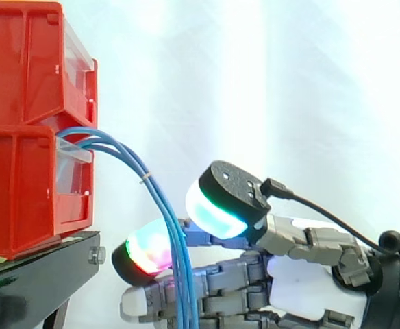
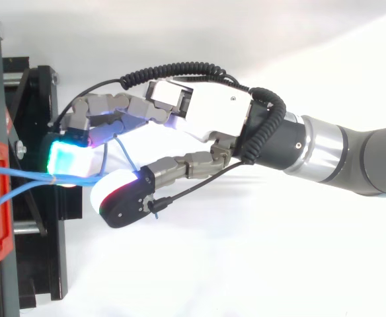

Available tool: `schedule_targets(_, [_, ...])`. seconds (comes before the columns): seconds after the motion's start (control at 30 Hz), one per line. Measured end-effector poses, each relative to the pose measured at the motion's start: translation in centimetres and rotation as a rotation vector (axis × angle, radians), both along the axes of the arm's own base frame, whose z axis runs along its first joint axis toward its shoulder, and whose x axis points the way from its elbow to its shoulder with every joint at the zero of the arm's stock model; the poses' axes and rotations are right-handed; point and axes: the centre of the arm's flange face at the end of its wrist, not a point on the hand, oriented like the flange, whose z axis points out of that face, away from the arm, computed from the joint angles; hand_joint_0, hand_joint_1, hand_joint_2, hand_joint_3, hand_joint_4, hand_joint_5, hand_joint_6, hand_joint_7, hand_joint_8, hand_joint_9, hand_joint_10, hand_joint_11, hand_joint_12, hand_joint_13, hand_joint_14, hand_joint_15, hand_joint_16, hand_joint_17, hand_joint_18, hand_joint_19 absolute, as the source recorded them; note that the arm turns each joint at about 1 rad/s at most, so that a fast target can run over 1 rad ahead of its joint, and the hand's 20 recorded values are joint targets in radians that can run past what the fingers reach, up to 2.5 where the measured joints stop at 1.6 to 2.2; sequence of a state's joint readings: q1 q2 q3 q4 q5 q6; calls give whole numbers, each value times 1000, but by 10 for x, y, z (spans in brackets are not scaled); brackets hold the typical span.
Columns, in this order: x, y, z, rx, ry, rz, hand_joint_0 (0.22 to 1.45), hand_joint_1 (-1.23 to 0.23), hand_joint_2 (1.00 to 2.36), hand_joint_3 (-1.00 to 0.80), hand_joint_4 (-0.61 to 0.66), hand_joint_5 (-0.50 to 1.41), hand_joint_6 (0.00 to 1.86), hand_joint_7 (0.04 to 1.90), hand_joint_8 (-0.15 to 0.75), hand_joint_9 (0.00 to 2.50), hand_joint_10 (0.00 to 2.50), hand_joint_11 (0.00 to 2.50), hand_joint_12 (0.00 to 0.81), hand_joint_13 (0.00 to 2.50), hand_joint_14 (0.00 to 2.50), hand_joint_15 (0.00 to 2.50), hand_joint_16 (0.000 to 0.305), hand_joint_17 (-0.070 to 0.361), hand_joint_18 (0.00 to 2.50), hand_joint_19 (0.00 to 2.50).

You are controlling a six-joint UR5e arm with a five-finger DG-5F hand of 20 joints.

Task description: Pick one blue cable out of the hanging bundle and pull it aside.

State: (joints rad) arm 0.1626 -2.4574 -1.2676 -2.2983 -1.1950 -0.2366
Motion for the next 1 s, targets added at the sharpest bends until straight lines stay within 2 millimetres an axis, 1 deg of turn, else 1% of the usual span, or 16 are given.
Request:
schedule_targets(0.1, [5,1,8,-2,-16,-1,545,-647,1003,-459,177,-103,500,1279,241,662,6,193,311,445,1,83,34,77,187,52])
schedule_targets(0.2, [7,4,11,-17,-19,-3,546,-647,1004,-456,172,-99,500,1286,240,668,6,198,310,449,4,87,34,77,189,54])
schedule_targets(0.33, [8,8,12,-40,-14,-8,550,-645,1004,-446,171,-95,501,1314,240,674,6,201,309,450,3,85,34,76,197,52])
schedule_targets(0.7, [8,11,13,-46,-16,-3,567,-653,1007,-419,159,-108,584,1223,241,690,7,214,306,463,3,97,33,75,202,55])
schedule_targets(0.9, [9,16,14,-45,-28,-1,580,-666,1010,-392,144,-127,679,1105,238,698,6,213,306,469,3,101,33,74,219,61])
schedule_targets(0.97, [10,18,15,-44,-32,2,581,-669,1012,-358,135,-144,751,1003,240,701,6,225,307,475,4,105,32,73,224,68])
schedule_targets(1.0, [10,20,15,-43,-33,3,581,-668,1014,-335,130,-151,777,992,240,701,7,231,307,478,4,109,32,73,225,67])
